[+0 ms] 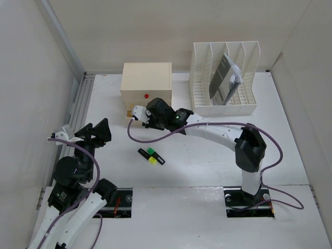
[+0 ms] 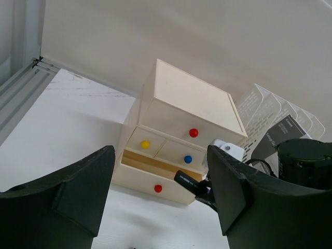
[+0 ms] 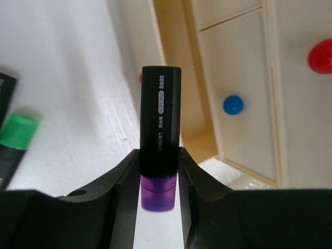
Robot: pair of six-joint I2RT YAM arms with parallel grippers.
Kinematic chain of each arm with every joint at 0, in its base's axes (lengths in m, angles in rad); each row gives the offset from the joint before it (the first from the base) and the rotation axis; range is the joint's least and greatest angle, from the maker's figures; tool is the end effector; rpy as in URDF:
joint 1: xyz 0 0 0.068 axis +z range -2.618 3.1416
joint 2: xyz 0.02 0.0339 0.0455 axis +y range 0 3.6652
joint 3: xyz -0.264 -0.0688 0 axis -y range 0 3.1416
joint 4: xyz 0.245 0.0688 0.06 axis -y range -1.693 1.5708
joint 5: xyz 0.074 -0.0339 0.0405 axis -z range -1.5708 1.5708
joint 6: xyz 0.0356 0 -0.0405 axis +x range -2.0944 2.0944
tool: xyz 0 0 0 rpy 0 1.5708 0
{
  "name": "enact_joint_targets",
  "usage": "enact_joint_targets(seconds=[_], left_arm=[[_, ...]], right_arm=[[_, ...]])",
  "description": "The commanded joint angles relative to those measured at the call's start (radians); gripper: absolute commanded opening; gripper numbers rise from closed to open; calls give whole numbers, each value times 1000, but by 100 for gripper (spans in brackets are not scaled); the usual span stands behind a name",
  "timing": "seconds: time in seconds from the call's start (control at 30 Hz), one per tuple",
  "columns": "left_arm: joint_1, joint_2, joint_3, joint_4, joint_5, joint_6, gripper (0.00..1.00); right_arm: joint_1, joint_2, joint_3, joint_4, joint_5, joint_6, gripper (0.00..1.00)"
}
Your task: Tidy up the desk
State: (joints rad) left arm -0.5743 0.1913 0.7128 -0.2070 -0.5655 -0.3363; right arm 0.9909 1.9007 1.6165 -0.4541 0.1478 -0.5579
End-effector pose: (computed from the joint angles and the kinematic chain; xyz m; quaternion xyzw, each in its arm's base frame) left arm 0.0459 -0.0070 0.3700 -0.1571 0.5871 -0.1944 0.7699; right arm 0.2445 0.3638 0.2787 -0.6165 0.6729 0.0207 0.4083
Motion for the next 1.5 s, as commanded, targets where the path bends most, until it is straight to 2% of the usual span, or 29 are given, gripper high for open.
enact_joint_targets(seconds=[0.0,0.13,0.43,0.67,1.13,1.23,1.4,1.47], left_arm=[[-1,-12,-1,37,3,20,69],[-1,-12,-1,37,3,20,69],[-1,-12,-1,37,12,20,69],[-1,-12,-1,37,12,20,69],[-1,-12,-1,37,21,20,69],[-1,-12,-1,37,21,20,69],[-1,-12,-1,37,21,20,69],[-1,-12,-1,37,21,20,69]], right_arm=[[11,18,49,51,116,-79,11],[2,52,75,98,179,-155,11],[-37,116,137,134,170,-244,11],[-58,167,195,112,151,-263,13],[-58,198,195,103,119,-272,17],[-58,207,195,103,119,-272,23],[-58,207,195,103,128,-272,41],[-58,207,195,103,128,-263,45]])
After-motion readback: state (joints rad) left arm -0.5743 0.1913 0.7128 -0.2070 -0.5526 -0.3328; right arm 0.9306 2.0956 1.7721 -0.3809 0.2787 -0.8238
